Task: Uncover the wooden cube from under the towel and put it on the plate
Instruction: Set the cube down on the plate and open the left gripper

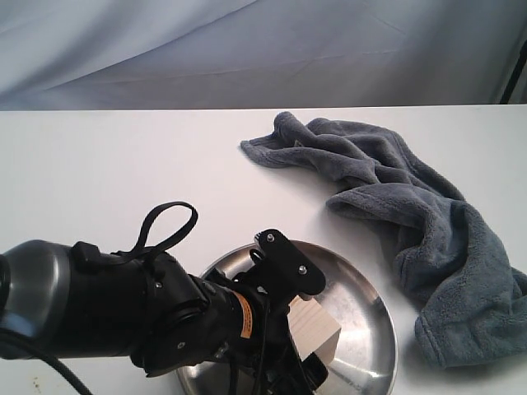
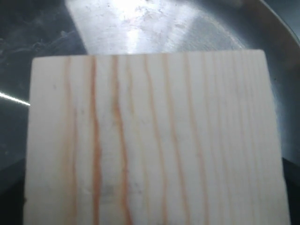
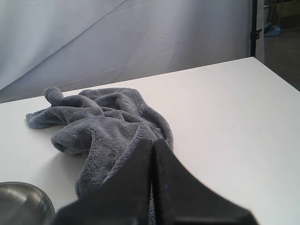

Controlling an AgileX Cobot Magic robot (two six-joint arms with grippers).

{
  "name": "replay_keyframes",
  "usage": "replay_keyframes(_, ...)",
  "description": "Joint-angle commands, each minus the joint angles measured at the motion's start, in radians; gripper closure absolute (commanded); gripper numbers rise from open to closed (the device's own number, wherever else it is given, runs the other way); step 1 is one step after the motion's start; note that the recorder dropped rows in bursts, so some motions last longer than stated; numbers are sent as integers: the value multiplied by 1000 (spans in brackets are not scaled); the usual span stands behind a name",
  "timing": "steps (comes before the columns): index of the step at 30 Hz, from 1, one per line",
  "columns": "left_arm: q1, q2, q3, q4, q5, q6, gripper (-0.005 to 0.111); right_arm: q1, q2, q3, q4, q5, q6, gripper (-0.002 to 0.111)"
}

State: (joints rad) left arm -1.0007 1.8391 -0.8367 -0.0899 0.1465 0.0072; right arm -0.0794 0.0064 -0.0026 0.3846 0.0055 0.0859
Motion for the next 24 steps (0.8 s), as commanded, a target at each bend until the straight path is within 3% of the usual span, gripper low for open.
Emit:
replay_keyframes(1,-3,1,-6,-5,-12,-7,18,0,-6,3,5,12,4,105)
replay_keyframes(9,-3,1,-6,-5,-15,-7,10,0,-6,3,5,12,4,105)
replay_keyframes(24,-3,-124,-6,-5,-15,-7,10,0,-6,3,5,12,4,105)
